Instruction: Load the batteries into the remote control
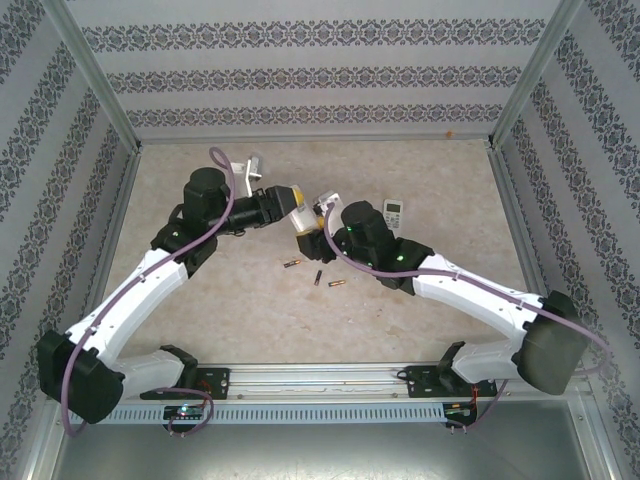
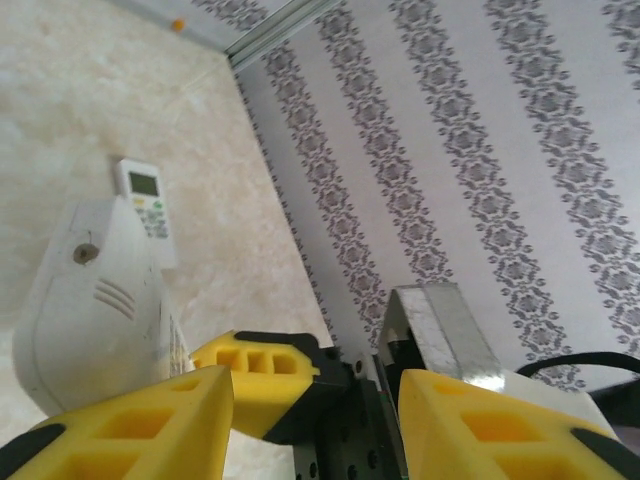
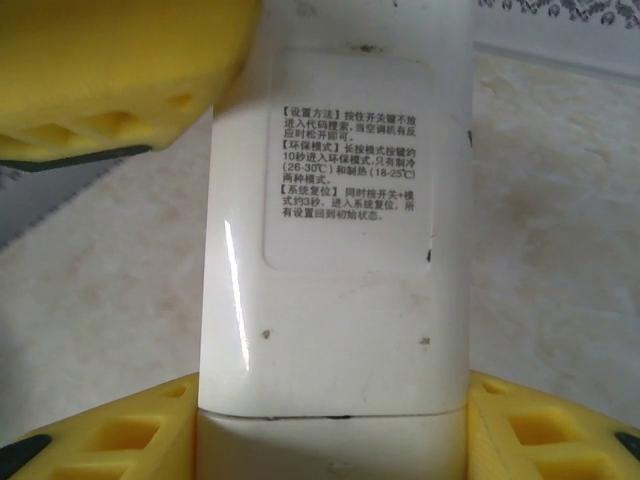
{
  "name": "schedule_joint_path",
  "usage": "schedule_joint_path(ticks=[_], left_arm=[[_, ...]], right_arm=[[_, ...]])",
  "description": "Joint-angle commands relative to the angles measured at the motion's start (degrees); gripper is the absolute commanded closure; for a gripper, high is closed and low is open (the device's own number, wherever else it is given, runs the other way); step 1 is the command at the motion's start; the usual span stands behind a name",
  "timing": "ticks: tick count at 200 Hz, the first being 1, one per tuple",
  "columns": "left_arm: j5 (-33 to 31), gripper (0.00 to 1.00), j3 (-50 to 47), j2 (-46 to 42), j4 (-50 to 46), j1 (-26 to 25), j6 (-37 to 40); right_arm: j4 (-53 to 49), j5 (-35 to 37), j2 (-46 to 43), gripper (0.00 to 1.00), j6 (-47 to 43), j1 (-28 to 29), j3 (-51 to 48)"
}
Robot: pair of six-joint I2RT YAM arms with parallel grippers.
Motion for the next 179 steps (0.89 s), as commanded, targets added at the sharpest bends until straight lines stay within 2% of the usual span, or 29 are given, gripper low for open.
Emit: schedule_joint_path(ticks=[1,9,21,31,45,59,76,93,105,115,131,146,164,179], left_arm=[[-1.4,0.53,-1.7,-0.1,-1.1,-0.5,-0.7],[-2.1,0.49,-1.9,0.0,-1.5,-0.4,-0.4],[-3.5,0.33,-1.9,-0.5,-3.6,-0.1,1.2],[-6.5,0.24,-1.8,-1.7,-6.4,0.4,2.9],[-12.5,0.21,-1.7,-4.1,-10.7,0.7,5.0],[-15.7,0.2,-1.3,-5.2,-13.6,0.9,6.1],[-12.7,0.2,-1.1,-4.4,-12.3,1.0,5.6],[-4.3,0.21,-2.9,-2.5,-2.1,1.1,2.1],[0.6,0.27,-4.2,-0.8,5.8,1.0,-2.1],[2.4,0.4,-4.5,0.3,9.2,1.1,-4.0],[1.8,0.61,-4.2,0.7,9.7,1.1,-4.2],[0.3,0.77,-4.4,-0.2,9.2,1.2,-3.3],[-1.6,0.86,-5.3,-1.9,9.4,1.5,-1.4],[-3.1,0.89,-6.7,-3.5,10.4,1.8,2.1]], right_arm=[[3.0,0.0,0.9,0.57,-3.0,1.3,2.4],[3.3,-0.2,1.3,0.58,-2.6,1.5,2.3],[2.2,1.9,1.4,0.58,-2.3,1.6,2.6],[1.1,4.9,0.8,0.58,-2.3,1.6,2.6],[1.4,8.1,-1.0,0.58,-2.1,1.5,1.3],[2.8,7.5,-3.0,0.58,-1.7,1.3,-0.1],[4.1,3.6,-4.1,0.57,-1.0,1.1,-0.6],[4.6,-1.2,-3.4,0.57,-0.2,1.2,0.3],[5.1,-3.8,-2.6,0.57,0.8,1.2,1.0],[5.5,-5.4,-1.7,0.57,1.2,1.2,1.4],[5.0,-5.8,-0.5,0.57,1.7,1.2,2.0],[4.4,-4.9,-0.2,0.55,2.7,1.2,2.1],[4.4,-2.8,-1.1,0.41,8.4,0.9,1.6],[4.6,-2.2,-2.3,0.24,22.6,-1.1,1.5]])
